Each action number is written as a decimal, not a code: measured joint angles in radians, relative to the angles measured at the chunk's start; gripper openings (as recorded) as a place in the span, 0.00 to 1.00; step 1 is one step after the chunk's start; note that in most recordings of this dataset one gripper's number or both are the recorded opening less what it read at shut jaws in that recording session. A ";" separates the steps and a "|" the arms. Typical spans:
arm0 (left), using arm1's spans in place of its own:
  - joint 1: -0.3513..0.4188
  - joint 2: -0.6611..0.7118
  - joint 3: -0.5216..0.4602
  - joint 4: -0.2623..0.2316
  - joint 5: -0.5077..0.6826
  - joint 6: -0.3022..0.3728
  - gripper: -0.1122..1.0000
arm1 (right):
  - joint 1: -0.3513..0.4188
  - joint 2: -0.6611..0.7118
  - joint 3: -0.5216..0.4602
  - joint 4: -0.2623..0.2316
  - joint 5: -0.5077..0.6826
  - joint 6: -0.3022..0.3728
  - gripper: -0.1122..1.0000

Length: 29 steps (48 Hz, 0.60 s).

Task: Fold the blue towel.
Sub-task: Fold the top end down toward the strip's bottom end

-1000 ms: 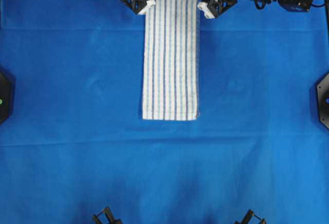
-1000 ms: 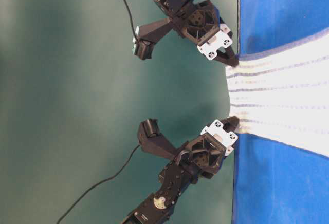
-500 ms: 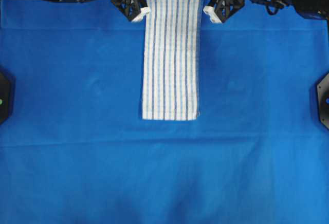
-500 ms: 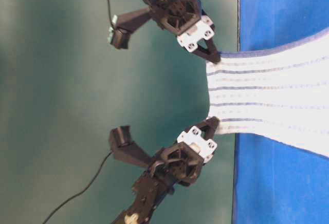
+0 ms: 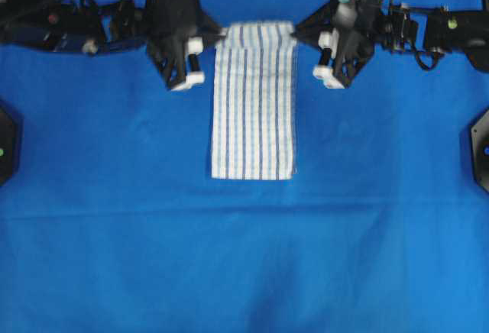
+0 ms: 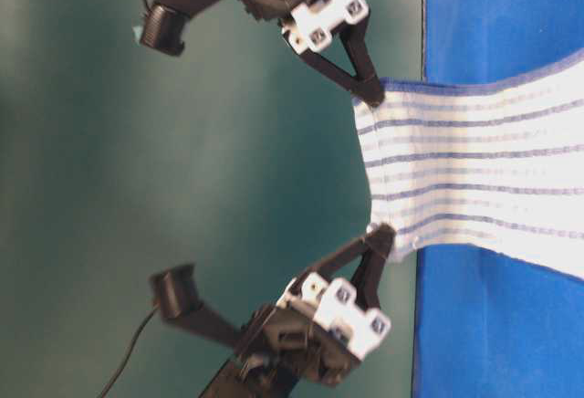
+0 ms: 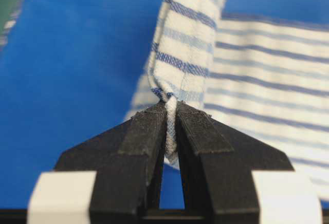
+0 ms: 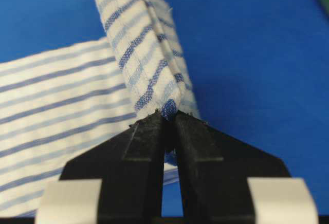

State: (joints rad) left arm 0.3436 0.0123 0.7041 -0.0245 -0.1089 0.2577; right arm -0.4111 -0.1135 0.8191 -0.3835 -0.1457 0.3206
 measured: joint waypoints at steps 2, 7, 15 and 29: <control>-0.015 -0.015 0.015 0.000 -0.003 -0.002 0.13 | 0.021 -0.011 0.005 0.002 0.008 0.000 0.17; -0.048 -0.041 0.043 0.000 -0.005 -0.011 0.13 | 0.074 -0.023 0.014 0.006 0.028 0.005 0.17; -0.129 -0.048 0.067 -0.002 -0.005 -0.040 0.13 | 0.137 -0.023 0.023 0.023 0.055 0.005 0.17; -0.241 -0.048 0.078 0.000 0.003 -0.095 0.13 | 0.232 -0.023 0.043 0.069 0.061 0.005 0.17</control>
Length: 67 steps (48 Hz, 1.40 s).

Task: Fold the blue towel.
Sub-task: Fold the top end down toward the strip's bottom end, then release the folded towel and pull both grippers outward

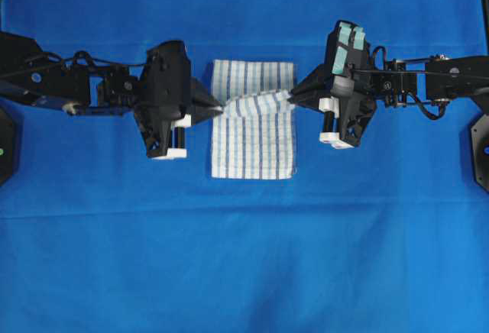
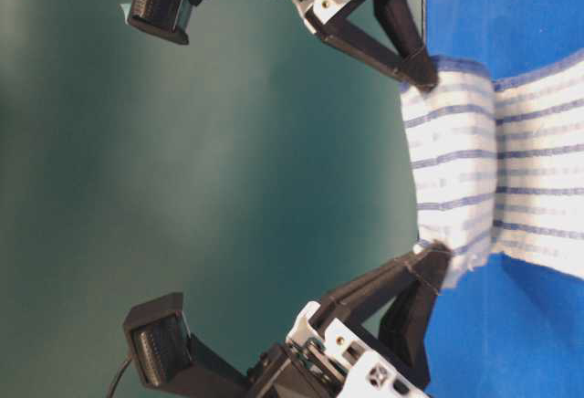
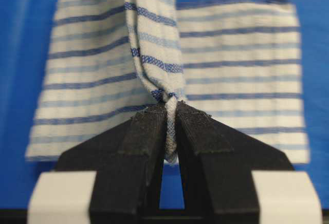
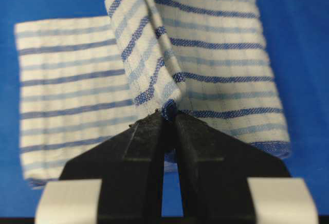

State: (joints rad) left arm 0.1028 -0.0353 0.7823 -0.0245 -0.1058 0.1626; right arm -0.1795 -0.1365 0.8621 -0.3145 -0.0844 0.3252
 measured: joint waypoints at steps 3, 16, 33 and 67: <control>-0.014 0.000 0.002 0.000 0.003 -0.006 0.13 | 0.017 0.000 0.005 0.012 0.000 0.000 0.17; -0.054 0.035 0.002 0.000 0.011 -0.009 0.13 | 0.060 0.049 0.014 0.055 -0.002 0.005 0.17; -0.055 0.071 -0.002 0.000 0.006 -0.011 0.13 | 0.071 0.074 0.012 0.066 -0.005 0.003 0.17; -0.077 0.052 -0.003 -0.002 0.037 -0.011 0.72 | 0.127 0.084 -0.017 0.097 0.011 0.002 0.63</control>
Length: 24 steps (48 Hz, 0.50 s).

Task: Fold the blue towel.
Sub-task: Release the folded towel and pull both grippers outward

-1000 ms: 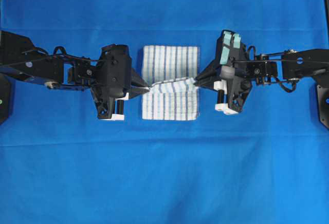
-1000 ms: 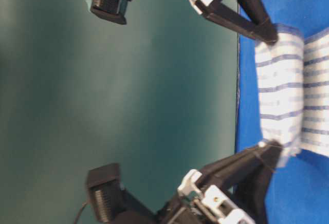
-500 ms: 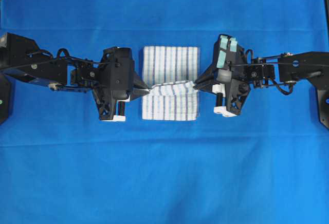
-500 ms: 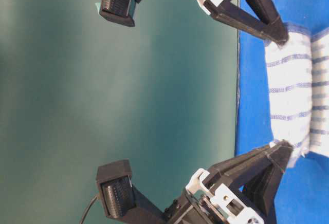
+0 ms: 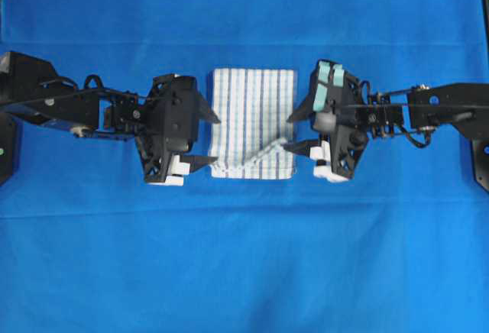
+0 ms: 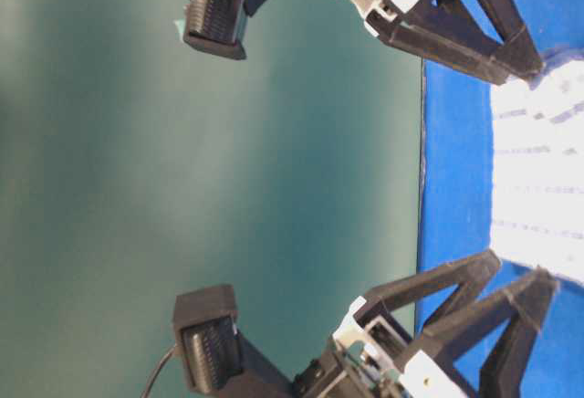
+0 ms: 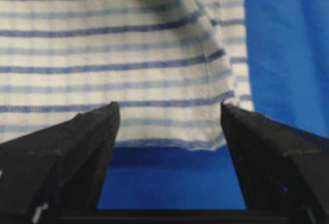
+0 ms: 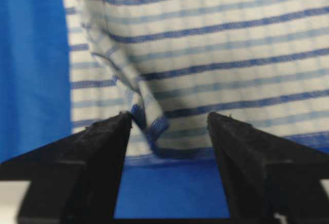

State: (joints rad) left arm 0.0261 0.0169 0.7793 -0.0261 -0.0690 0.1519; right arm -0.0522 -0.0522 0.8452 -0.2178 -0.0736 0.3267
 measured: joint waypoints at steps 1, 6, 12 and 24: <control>-0.002 -0.009 0.000 0.002 0.009 0.000 0.71 | 0.005 -0.008 0.000 0.002 0.006 0.000 0.62; -0.005 -0.058 0.000 0.000 0.064 0.000 0.70 | 0.035 -0.067 -0.005 0.000 0.049 0.000 0.62; -0.005 -0.150 0.000 0.000 0.147 0.006 0.70 | 0.040 -0.161 -0.006 0.000 0.127 -0.006 0.62; -0.005 -0.391 0.041 0.000 0.225 0.009 0.70 | 0.038 -0.403 0.009 -0.023 0.244 -0.012 0.62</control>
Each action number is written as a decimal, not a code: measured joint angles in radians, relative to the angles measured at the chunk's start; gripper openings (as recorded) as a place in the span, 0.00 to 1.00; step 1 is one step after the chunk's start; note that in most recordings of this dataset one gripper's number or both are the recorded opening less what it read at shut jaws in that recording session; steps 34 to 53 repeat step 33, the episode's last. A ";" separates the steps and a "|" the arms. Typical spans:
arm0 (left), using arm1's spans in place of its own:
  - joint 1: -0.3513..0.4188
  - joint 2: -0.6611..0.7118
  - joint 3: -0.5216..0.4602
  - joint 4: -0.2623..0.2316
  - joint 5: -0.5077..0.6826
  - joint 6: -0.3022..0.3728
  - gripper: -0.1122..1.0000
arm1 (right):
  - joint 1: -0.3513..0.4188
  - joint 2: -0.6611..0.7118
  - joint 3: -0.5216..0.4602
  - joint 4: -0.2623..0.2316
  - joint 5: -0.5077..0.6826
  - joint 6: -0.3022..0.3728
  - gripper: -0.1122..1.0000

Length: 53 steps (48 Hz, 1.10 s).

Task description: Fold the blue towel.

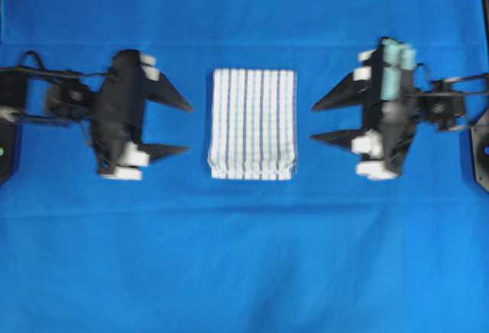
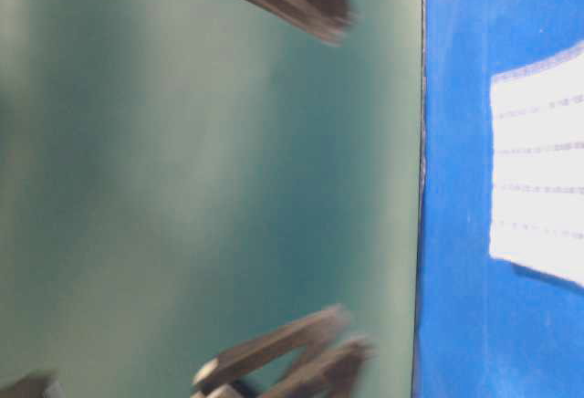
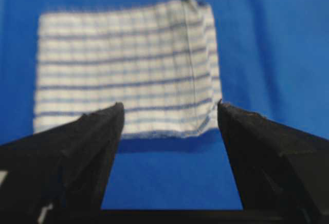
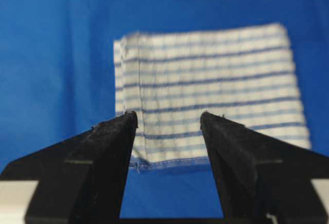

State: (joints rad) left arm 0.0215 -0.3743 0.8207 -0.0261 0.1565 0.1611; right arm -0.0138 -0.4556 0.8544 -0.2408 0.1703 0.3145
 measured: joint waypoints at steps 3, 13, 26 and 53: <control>0.000 -0.083 0.026 0.002 0.002 0.003 0.70 | 0.000 -0.055 0.015 -0.003 0.012 0.000 0.62; 0.000 -0.314 0.115 0.002 -0.011 0.012 0.70 | 0.002 -0.278 0.078 -0.011 0.061 0.002 0.62; 0.000 -0.591 0.235 0.000 -0.020 0.011 0.70 | 0.002 -0.526 0.172 -0.037 0.106 0.000 0.62; 0.002 -0.707 0.314 0.002 -0.026 0.002 0.70 | 0.002 -0.643 0.250 -0.038 0.106 0.000 0.62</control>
